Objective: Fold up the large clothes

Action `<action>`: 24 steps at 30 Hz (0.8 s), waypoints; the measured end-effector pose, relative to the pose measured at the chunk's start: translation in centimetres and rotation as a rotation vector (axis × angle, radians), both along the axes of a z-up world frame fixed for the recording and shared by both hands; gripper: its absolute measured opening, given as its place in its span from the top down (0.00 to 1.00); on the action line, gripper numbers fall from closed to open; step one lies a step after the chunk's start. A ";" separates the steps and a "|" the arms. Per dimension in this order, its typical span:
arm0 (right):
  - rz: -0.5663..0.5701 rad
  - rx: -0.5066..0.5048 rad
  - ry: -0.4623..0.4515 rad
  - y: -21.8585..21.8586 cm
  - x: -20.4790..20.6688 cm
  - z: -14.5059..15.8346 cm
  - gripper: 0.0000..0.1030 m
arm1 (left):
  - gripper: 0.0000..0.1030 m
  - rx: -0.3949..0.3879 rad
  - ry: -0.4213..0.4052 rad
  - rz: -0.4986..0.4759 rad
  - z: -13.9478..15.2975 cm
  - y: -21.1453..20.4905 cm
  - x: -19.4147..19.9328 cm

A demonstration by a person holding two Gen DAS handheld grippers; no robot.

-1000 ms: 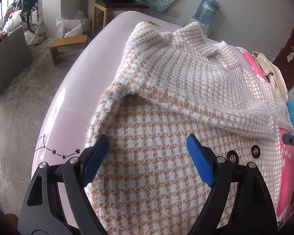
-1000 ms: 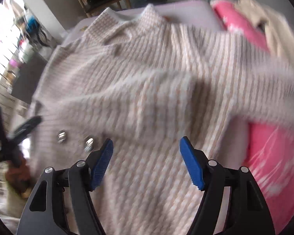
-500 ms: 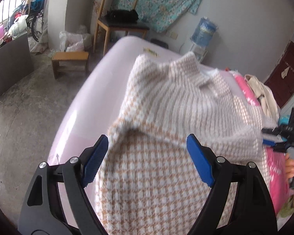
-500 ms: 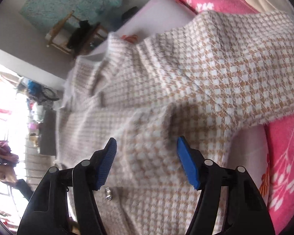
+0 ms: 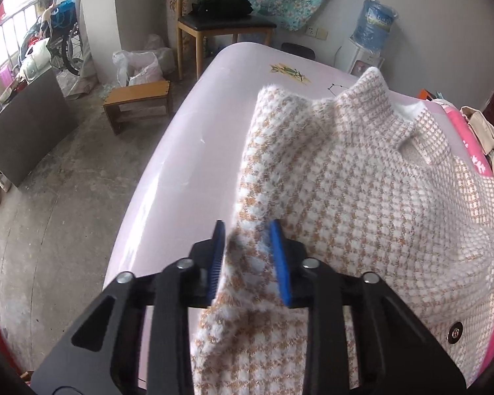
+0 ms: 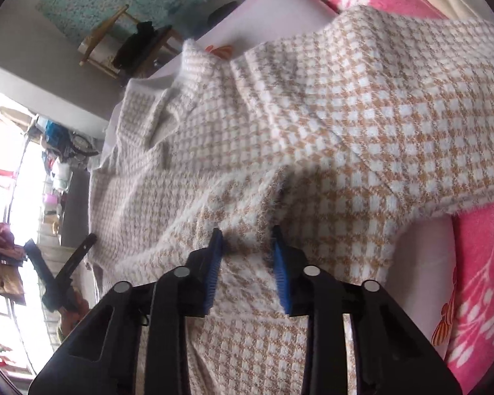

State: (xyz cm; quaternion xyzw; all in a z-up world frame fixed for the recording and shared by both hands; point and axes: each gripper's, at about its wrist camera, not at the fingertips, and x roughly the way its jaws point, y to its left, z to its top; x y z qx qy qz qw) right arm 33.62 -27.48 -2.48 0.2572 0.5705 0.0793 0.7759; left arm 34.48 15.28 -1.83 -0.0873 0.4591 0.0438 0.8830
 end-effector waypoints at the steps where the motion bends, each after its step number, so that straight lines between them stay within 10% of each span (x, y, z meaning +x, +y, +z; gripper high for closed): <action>1: 0.013 0.011 -0.012 0.2 -0.4 0.3 0.75 | 0.78 0.011 -0.004 0.003 0.0 -0.1 -0.2; 13: 0.010 0.038 0.035 -0.5 -0.2 -2.0 0.72 | 0.78 -0.027 -0.014 0.043 -0.7 0.6 -0.5; 16: 0.111 -0.058 0.016 1.9 1.9 -1.2 0.91 | 0.79 -0.035 -0.027 0.053 -0.8 0.9 -0.7; 24: 0.253 -0.175 -0.413 6.1 4.7 10.4 0.92 | 0.81 -0.021 -0.084 0.120 0.3 1.9 -2.0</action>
